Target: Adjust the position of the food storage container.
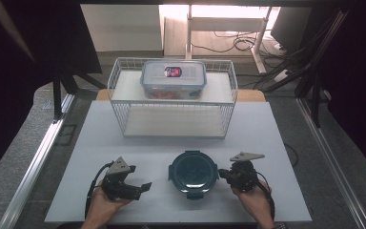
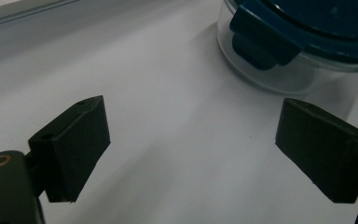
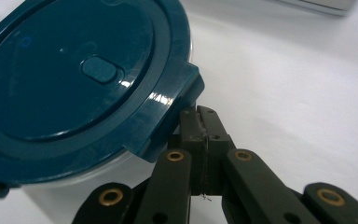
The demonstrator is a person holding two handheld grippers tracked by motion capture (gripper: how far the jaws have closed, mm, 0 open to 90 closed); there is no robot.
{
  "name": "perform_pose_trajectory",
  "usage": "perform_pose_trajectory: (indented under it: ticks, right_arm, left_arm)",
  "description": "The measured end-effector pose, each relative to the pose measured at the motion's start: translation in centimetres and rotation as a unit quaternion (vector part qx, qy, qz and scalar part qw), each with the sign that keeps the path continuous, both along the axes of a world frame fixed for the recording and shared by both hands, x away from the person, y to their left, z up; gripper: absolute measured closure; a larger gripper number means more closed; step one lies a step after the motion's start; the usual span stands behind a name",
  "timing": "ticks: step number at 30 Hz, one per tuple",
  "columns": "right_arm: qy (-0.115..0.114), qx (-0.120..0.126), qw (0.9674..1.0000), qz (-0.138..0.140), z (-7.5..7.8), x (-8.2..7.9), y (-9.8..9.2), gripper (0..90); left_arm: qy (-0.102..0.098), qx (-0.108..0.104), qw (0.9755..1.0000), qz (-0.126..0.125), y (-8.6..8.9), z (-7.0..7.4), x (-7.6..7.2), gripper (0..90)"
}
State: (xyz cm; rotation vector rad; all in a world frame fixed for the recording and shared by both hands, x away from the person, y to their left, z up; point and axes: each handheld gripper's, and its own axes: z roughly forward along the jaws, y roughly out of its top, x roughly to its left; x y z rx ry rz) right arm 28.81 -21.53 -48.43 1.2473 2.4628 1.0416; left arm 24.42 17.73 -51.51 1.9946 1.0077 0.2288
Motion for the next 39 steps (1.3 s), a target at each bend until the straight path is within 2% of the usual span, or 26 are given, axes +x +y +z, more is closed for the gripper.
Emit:
perform_pose_trajectory:
  ticks: [12,17,19,23,26,29,30,31,32,33,34,35,37,39]
  right_arm:
    - [-0.003,0.017,0.9992,0.036,-0.4,-0.4,2.9,89.9]
    - [-0.003,0.014,0.9985,0.053,-0.4,-0.6,3.1,89.8]
    - [-0.013,0.012,0.9977,0.065,-0.2,-0.7,3.1,89.5]
    - [-0.06,-0.022,0.9956,0.068,0.1,-1.3,2.9,73.8]
    - [-0.081,-0.02,0.9942,0.067,0.3,-1.5,2.2,59.3]
    - [-0.091,0.001,0.9934,0.07,0.5,-1.4,1.4,41.3]
    - [-0.091,0.001,0.9934,0.07,0.5,-1.4,1.4,41.3]
    - [-0.092,0.017,0.993,0.072,0.6,-1.3,0.9,29.9]
    - [-0.092,0.017,0.993,0.072,0.6,-1.3,0.9,29.9]
    - [-0.089,0.029,0.9928,0.074,0.4,-1.3,0.6,20.4]
    - [-0.089,0.029,0.9928,0.074,0.4,-1.3,0.6,20.4]
    - [-0.089,0.033,0.9923,0.08,0.2,-1.5,0.4,13.3]
    - [-0.088,0.029,0.992,0.085,0.0,-1.7,0.4,8.2]
    - [-0.09,0.027,0.991,0.096,-0.2,-1.9,0.5,6.8]
  left_arm:
    - [0.0,0.005,1.0,0.008,0.7,0.0,0.1,10.5]
    - [0.0,0.01,0.9999,0.01,0.9,-0.1,0.1,10.5]
    - [-0.001,0.009,0.9999,0.011,1.1,-0.1,0.0,10.5]
    - [-0.007,0.005,0.9999,0.01,1.7,0.2,-0.1,8.9]
    - [-0.017,0.012,0.9997,0.008,1.7,0.4,-0.3,6.5]
    - [-0.022,0.02,0.9995,0.007,1.8,0.4,-0.8,4.2]
    - [-0.023,0.022,0.9995,0.004,1.8,0.3,-0.9,4.2]
    - [-0.027,0.018,0.9995,0.006,1.9,0.2,-1.1,3.3]
    - [-0.027,0.018,0.9995,0.006,1.9,0.2,-1.1,2.5]
    - [-0.031,0.01,0.9994,0.007,2.1,0.0,-1.2,2.2]
    - [-0.031,0.01,0.9994,0.007,2.1,0.0,-1.2,1.8]
    - [-0.035,0.001,0.9994,0.008,2.3,-0.1,-1.2,1.6]
    - [-0.034,-0.006,0.9994,0.007,2.5,-0.3,-1.3,1.0]
    - [-0.033,-0.006,0.9994,0.01,2.6,-0.4,-1.3,1.0]
